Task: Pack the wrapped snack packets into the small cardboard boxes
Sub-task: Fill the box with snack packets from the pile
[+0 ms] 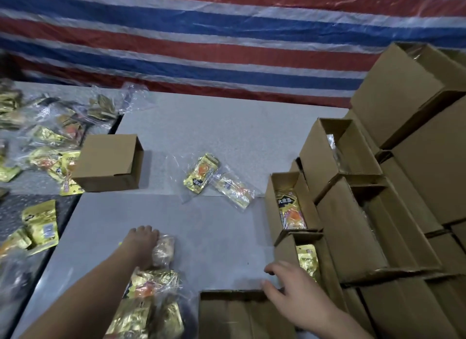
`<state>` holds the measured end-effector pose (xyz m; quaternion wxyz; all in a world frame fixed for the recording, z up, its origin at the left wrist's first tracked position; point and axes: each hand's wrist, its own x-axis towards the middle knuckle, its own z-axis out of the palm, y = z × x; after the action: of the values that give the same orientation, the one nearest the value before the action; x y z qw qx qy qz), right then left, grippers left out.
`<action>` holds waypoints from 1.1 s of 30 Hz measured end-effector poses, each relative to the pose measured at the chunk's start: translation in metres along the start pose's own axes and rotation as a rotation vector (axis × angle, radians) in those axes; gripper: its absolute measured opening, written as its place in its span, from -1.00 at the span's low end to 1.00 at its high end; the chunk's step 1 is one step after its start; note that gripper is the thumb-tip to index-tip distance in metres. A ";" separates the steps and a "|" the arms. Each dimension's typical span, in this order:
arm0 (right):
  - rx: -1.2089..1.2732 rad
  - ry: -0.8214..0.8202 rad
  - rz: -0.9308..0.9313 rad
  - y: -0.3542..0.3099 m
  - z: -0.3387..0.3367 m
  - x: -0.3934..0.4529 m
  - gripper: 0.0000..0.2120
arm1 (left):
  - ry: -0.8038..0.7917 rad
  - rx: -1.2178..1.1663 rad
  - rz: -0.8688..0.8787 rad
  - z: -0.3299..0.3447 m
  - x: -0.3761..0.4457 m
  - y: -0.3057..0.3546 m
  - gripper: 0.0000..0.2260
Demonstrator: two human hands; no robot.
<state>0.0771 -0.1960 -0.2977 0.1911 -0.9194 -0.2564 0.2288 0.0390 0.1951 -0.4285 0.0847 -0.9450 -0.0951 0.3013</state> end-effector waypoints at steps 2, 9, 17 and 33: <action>0.060 0.032 0.016 -0.002 -0.002 0.002 -0.64 | 0.005 -0.204 -0.056 -0.011 -0.003 -0.002 -0.34; 0.916 0.020 0.063 -0.062 -0.030 0.029 -0.63 | 0.265 -1.072 0.091 -0.140 -0.079 0.030 -0.41; 1.810 -0.372 -0.163 -0.102 -0.072 0.013 -0.20 | 0.531 -1.159 0.147 -0.236 -0.184 0.123 -0.35; 0.279 -0.323 -0.249 -0.053 -0.035 -0.023 -0.54 | 0.319 -0.997 -0.090 -0.082 -0.180 0.080 -0.66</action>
<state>0.0576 -0.1751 -0.2363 0.2992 -0.7969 -0.3609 0.3809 -0.0466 0.0677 -0.2806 -0.3490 -0.8996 -0.2535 0.0678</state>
